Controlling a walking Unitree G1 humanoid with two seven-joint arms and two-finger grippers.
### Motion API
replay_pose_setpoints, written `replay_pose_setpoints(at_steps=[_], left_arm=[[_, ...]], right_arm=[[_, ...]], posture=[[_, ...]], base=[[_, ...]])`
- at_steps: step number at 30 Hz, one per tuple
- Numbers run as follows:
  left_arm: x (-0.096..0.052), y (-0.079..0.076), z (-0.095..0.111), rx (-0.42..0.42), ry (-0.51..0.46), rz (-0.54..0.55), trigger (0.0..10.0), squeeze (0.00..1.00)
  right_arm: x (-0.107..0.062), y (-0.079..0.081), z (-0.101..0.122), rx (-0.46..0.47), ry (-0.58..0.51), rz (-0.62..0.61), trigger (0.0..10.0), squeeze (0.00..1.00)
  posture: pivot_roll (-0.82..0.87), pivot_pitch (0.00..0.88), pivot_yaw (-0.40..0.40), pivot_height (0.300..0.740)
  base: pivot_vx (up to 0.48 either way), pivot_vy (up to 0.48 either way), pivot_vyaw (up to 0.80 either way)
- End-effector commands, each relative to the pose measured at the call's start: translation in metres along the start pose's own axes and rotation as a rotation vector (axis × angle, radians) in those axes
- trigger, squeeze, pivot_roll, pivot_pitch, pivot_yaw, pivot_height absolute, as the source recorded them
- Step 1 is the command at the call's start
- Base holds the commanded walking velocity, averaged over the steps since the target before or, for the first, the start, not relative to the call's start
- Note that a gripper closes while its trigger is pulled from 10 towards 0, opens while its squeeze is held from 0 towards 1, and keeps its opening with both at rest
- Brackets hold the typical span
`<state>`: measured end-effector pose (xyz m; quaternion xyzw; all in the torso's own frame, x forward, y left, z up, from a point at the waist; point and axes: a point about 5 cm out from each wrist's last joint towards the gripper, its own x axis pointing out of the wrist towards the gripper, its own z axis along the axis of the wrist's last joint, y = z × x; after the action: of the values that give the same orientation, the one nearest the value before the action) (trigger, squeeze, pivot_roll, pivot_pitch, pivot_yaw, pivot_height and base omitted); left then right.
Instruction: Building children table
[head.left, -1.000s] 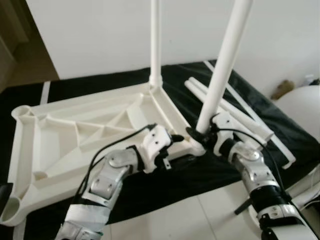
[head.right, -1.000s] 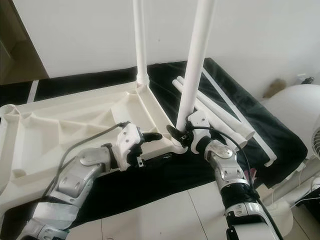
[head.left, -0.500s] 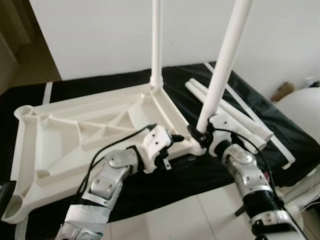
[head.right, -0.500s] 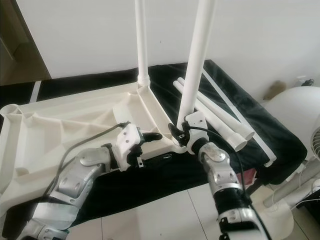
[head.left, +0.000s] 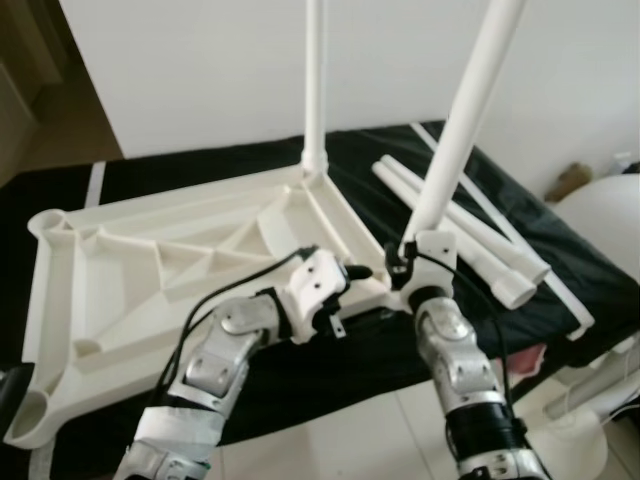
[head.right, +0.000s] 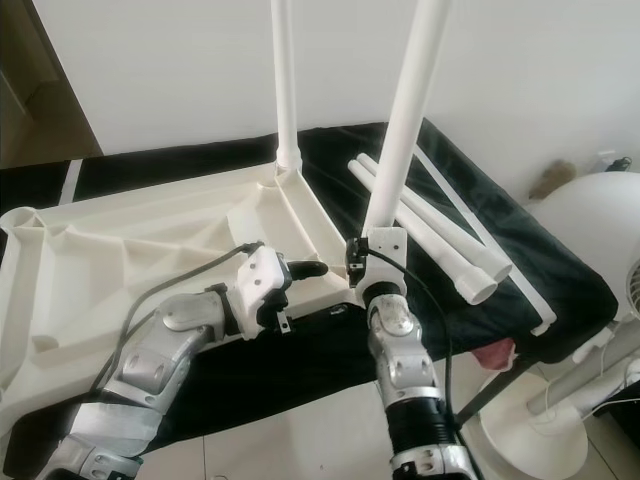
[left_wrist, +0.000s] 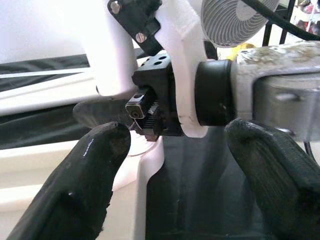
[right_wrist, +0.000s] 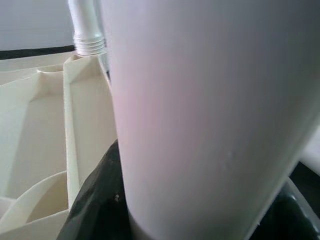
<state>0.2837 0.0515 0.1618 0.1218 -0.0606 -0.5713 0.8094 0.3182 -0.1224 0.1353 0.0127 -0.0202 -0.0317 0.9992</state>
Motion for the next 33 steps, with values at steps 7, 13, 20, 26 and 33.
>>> replay_pose_setpoints(at_steps=[7,13,20,26,33], left_arm=[[0.000,0.007,-0.003,0.028,0.015,0.137,10.0,0.00],[-0.001,0.010,-0.003,0.052,0.023,0.165,10.0,0.00],[-0.002,0.012,-0.003,0.081,0.024,0.191,10.0,0.00],[-0.001,0.013,-0.001,0.124,0.014,0.194,10.0,0.00],[-0.001,0.011,-0.002,0.102,0.010,0.165,10.0,0.00]], right_arm=[[-0.004,-0.002,0.000,0.031,0.013,-0.063,10.0,0.00],[-0.003,-0.005,0.003,0.030,0.003,-0.089,10.0,0.00],[-0.003,-0.004,0.008,0.025,-0.020,-0.047,10.0,1.00],[-0.002,-0.011,0.012,0.036,-0.031,-0.016,10.0,1.00],[-0.007,-0.016,0.012,0.043,-0.042,0.036,10.0,1.00]], posture=[[-0.07,0.000,0.008,0.740],[-0.07,0.000,0.003,0.740],[-0.07,0.006,-0.004,0.740],[-0.07,0.010,-0.003,0.740],[-0.08,0.013,0.003,0.740]], base=[[0.000,0.000,0.00],[0.000,0.000,0.00],[0.000,0.000,0.00],[0.000,0.000,0.00],[0.000,0.000,0.00]])
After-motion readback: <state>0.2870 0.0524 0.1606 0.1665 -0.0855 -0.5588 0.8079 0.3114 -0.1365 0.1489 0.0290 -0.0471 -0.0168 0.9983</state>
